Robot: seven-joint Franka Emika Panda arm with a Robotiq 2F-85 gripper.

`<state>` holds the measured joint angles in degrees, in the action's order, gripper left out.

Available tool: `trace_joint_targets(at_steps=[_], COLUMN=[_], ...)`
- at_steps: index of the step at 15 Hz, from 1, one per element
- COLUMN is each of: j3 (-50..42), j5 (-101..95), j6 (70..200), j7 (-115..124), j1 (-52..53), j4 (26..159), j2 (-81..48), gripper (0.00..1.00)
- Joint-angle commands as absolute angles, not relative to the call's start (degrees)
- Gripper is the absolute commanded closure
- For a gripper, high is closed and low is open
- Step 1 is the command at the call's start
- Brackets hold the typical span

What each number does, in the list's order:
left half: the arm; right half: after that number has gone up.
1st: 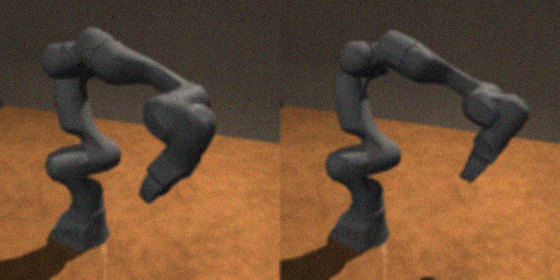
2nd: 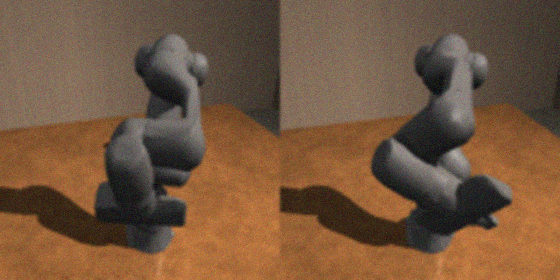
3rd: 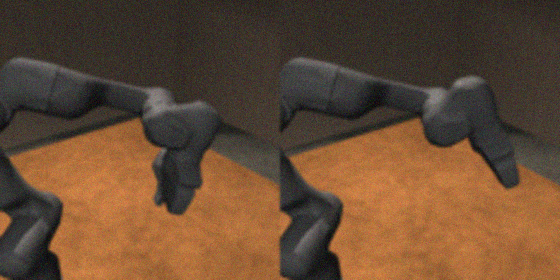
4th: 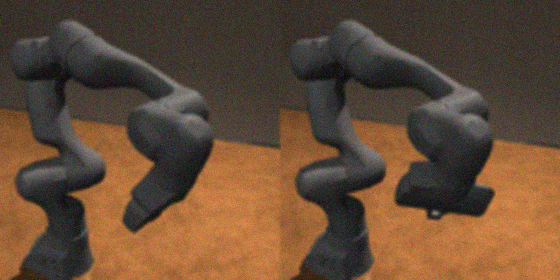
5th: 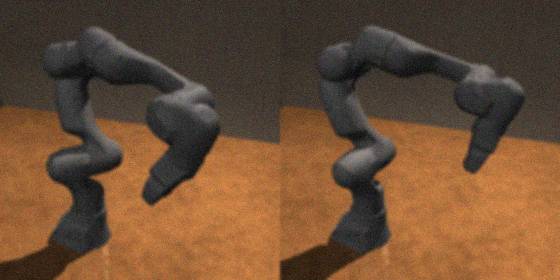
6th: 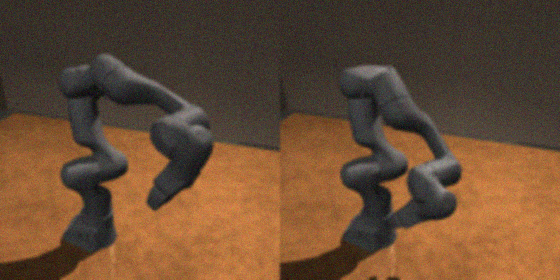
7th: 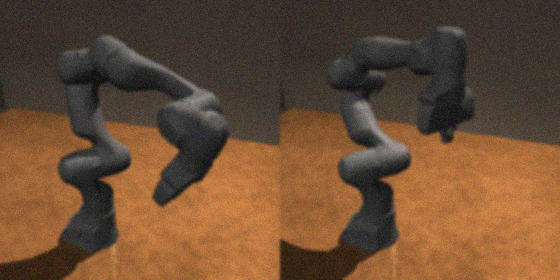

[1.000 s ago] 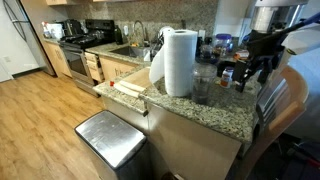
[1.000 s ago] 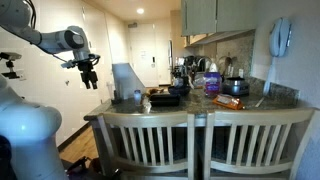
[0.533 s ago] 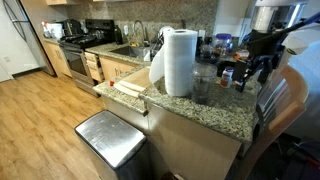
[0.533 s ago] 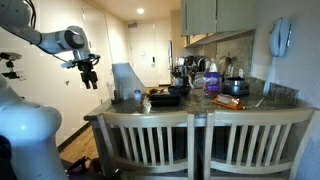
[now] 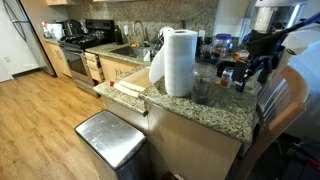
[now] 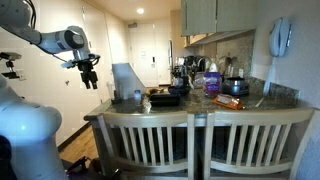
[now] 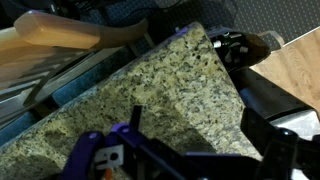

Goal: Remove the clear bottle from the black bowl and put the white and orange bottle in the black bowl

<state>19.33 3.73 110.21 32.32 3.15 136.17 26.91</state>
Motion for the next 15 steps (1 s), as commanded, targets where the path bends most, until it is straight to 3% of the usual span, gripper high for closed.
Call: trace_joint_targets(at_steps=[1, 5, 11, 14, 15], j3=[18.3, 18.6, 17.9, 15.6, 14.8], j5=[3.2, 2.1, -14.2, -20.5, -18.5], j6=[110.1, 111.0, 120.8, 119.5, 120.2], j7=[32.8, 33.3, 45.5, 52.5, 49.3], j1=[4.3, 3.7, -3.5, -6.3, -3.3], j4=[136.1, 134.9, 120.3, 115.6, 118.8], j2=[26.7, 26.0, 19.1, 17.6, 19.5], gripper=[0.0, 0.0, 0.0, 0.0, 0.0])
